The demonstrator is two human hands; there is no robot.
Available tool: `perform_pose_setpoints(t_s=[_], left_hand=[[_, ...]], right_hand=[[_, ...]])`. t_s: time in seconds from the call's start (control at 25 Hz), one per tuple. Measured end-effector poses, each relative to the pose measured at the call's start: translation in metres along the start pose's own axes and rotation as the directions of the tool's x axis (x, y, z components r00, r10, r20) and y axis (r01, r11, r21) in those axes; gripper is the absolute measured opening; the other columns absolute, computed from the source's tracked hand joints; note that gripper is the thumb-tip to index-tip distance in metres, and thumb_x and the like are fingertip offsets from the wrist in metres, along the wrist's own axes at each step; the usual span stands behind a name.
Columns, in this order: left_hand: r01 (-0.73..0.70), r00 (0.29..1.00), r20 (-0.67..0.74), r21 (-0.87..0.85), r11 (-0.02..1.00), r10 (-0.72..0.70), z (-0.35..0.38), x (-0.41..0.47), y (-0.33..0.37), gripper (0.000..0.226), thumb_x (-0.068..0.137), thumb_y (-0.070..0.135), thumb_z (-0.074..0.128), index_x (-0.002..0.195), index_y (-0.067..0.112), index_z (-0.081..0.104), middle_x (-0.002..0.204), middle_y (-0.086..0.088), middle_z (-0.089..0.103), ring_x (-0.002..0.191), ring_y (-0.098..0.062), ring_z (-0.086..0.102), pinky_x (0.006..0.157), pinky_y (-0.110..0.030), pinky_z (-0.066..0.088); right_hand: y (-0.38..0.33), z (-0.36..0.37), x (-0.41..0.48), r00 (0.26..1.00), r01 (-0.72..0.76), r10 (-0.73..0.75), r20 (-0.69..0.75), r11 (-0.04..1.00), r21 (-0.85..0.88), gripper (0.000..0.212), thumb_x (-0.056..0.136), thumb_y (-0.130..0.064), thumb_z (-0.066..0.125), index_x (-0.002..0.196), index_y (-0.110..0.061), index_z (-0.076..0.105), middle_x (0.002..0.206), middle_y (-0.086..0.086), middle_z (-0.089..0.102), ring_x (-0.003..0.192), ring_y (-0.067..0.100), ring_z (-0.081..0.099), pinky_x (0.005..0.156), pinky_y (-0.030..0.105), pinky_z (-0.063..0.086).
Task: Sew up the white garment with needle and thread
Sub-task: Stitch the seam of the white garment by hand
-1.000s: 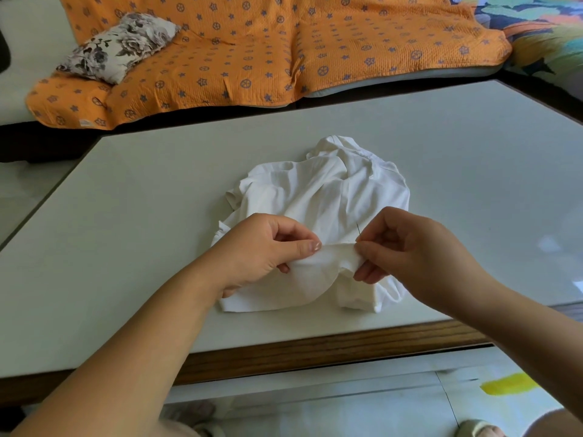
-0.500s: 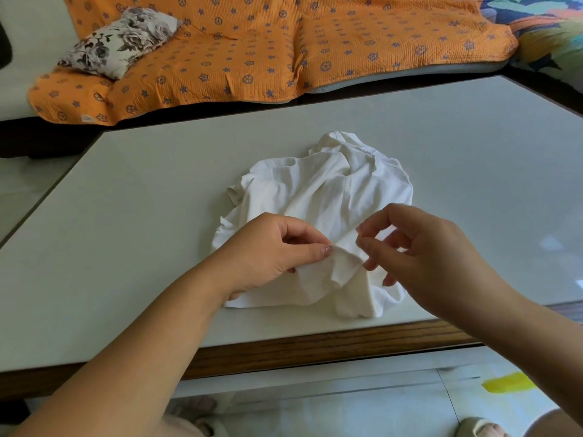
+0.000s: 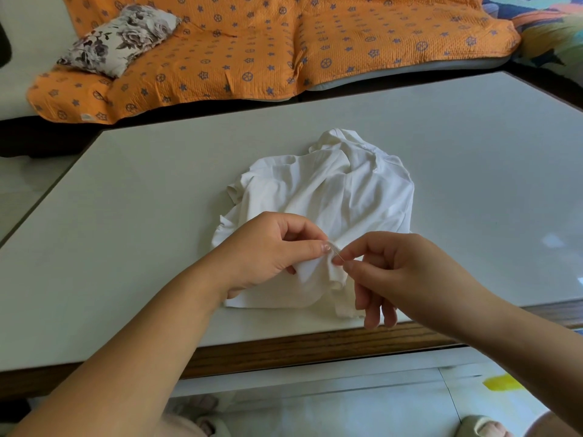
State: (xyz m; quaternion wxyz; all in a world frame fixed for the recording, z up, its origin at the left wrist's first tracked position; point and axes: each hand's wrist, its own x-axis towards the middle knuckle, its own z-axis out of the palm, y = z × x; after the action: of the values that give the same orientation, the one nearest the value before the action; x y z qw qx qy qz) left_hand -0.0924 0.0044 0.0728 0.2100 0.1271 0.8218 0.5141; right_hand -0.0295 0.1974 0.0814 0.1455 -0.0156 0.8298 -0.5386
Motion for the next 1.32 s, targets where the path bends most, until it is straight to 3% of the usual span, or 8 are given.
perform_pose_setpoints(t_s=[0.52,0.76,0.84,0.96,1.16,1.32], left_hand=[[-0.007,1.0,0.009,-0.006,1.0,0.007,0.002,-0.003,0.002,0.008,0.087,0.019,0.071,0.08,0.023,0.075,0.079,0.007,0.073,0.076,-0.003,0.065,0.067,-0.021,0.052],[-0.053,0.997,-0.052,0.077,0.996,0.057,0.007,-0.005,0.003,0.006,0.084,0.024,0.074,0.078,0.022,0.075,0.081,-0.008,0.072,0.072,-0.012,0.062,0.071,-0.034,0.052],[-0.086,0.989,-0.102,0.185,0.979,0.106,0.009,-0.006,0.003,0.008,0.084,0.029,0.074,0.076,0.026,0.075,0.067,-0.006,0.065,0.061,-0.008,0.053,0.063,-0.027,0.046],[-0.12,0.972,-0.163,0.289,0.95,0.172,0.014,-0.009,0.005,0.012,0.084,0.031,0.074,0.072,0.033,0.074,0.055,0.014,0.053,0.053,-0.001,0.045,0.053,-0.009,0.034],[-0.109,0.968,-0.198,0.223,0.969,0.155,0.018,-0.006,0.0,0.003,0.084,0.033,0.074,0.081,0.033,0.076,0.057,0.017,0.057,0.053,0.001,0.046,0.056,-0.009,0.037],[-0.117,0.972,-0.188,0.14,0.983,0.143,0.021,-0.004,-0.003,0.008,0.086,0.031,0.072,0.087,0.037,0.078,0.067,0.003,0.069,0.059,-0.004,0.053,0.062,-0.016,0.044]], right_hand=[[0.003,0.003,0.002,1.0,-0.005,0.006,-0.027,1.0,0.019,0.013,0.097,-0.012,0.055,0.094,-0.019,0.066,0.061,0.007,0.069,0.049,0.02,0.067,0.047,0.021,0.048],[0.005,0.006,0.006,0.998,-0.019,0.019,-0.059,1.0,0.007,0.009,0.097,-0.016,0.055,0.093,-0.017,0.063,0.061,0.005,0.07,0.05,0.021,0.068,0.046,0.021,0.048],[0.006,0.006,0.007,0.998,-0.019,0.02,-0.064,1.0,0.012,0.009,0.097,-0.017,0.055,0.092,-0.016,0.063,0.061,0.005,0.07,0.05,0.022,0.068,0.046,0.022,0.05],[0.007,0.008,0.008,0.996,-0.013,0.015,-0.088,1.0,0.022,0.011,0.098,-0.019,0.056,0.089,-0.015,0.062,0.06,0.005,0.07,0.049,0.022,0.067,0.048,0.025,0.053],[0.007,0.012,0.008,0.992,0.014,-0.01,-0.13,0.999,0.031,0.014,0.098,-0.021,0.056,0.089,-0.011,0.06,0.063,0.003,0.072,0.051,0.021,0.068,0.05,0.025,0.053],[0.006,0.012,0.009,0.99,0.015,0.002,-0.144,0.993,0.115,0.012,0.098,-0.02,0.058,0.093,-0.009,0.054,0.066,0.006,0.073,0.054,0.024,0.07,0.051,0.029,0.054]])
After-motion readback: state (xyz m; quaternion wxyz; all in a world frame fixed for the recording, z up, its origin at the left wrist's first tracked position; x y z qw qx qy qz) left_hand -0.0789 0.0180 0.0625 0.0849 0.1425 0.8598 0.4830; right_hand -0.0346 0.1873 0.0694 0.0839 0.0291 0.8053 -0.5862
